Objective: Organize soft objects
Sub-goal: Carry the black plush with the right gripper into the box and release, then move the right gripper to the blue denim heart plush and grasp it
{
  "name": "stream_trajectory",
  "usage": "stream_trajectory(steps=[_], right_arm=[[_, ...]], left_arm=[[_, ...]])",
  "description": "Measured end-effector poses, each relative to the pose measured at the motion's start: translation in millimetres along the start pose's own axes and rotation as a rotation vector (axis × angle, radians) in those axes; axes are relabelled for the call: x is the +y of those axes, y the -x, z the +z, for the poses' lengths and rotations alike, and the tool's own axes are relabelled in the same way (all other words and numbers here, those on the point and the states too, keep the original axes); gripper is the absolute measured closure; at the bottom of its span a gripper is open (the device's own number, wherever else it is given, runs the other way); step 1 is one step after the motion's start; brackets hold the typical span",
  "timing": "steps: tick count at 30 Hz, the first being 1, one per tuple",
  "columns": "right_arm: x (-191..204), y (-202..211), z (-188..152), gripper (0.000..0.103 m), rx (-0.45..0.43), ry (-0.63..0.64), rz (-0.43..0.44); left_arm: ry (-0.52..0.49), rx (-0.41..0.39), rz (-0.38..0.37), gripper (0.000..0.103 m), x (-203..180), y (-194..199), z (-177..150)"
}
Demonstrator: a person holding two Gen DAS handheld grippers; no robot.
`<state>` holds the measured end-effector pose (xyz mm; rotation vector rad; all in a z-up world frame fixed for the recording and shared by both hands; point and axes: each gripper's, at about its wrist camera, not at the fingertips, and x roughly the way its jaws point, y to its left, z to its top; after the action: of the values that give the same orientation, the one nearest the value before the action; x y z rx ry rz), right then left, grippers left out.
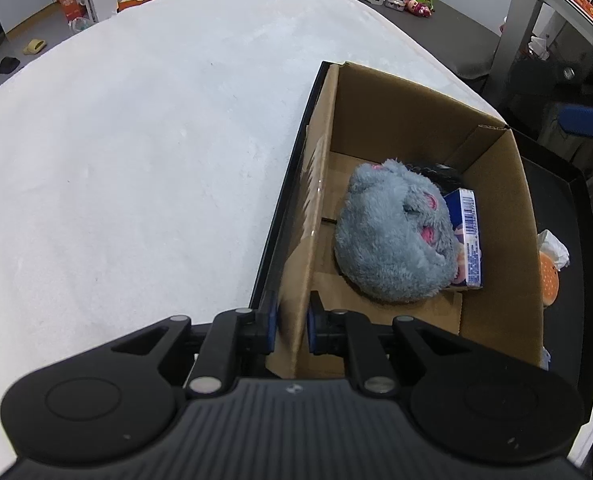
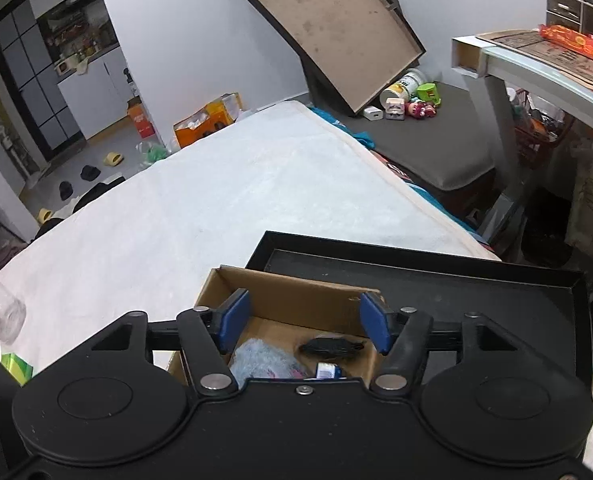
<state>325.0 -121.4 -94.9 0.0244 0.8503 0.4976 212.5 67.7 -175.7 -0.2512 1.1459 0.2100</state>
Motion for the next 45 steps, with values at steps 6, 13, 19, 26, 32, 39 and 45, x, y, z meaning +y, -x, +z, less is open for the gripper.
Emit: stream_trajectory(steps=[6, 13, 19, 26, 32, 39, 45], right_arm=[[-10, 10, -11, 0.030, 0.019, -0.020, -0.023], [-20, 24, -30, 0.020, 0.029, -0.055, -0.065], [-31, 34, -46, 0.020, 0.034, -0.057, -0.106], [-48, 42, -59, 0.019, 0.043, -0.094, -0.127], [-61, 47, -71, 0.019, 0.074, -0.102, -0.135], [-83, 54, -92, 0.017, 0.071, -0.134, -0.122], [-101, 53, -114, 0.014, 0.095, -0.173, -0.116]], left_arm=[[-0.001, -0.007, 0.010, 0.084, -7, 4, 3], [0.029, -0.035, 0.012, 0.067, -10, 12, 0], [0.022, -0.053, 0.035, 0.058, -14, 20, -3], [-0.001, -0.063, 0.040, 0.057, -22, 25, -6], [-0.009, -0.047, 0.030, 0.057, -26, 26, -6], [-0.013, -0.050, 0.046, 0.056, -30, 28, -7], [-0.023, -0.044, 0.071, 0.044, -35, 27, -8]])
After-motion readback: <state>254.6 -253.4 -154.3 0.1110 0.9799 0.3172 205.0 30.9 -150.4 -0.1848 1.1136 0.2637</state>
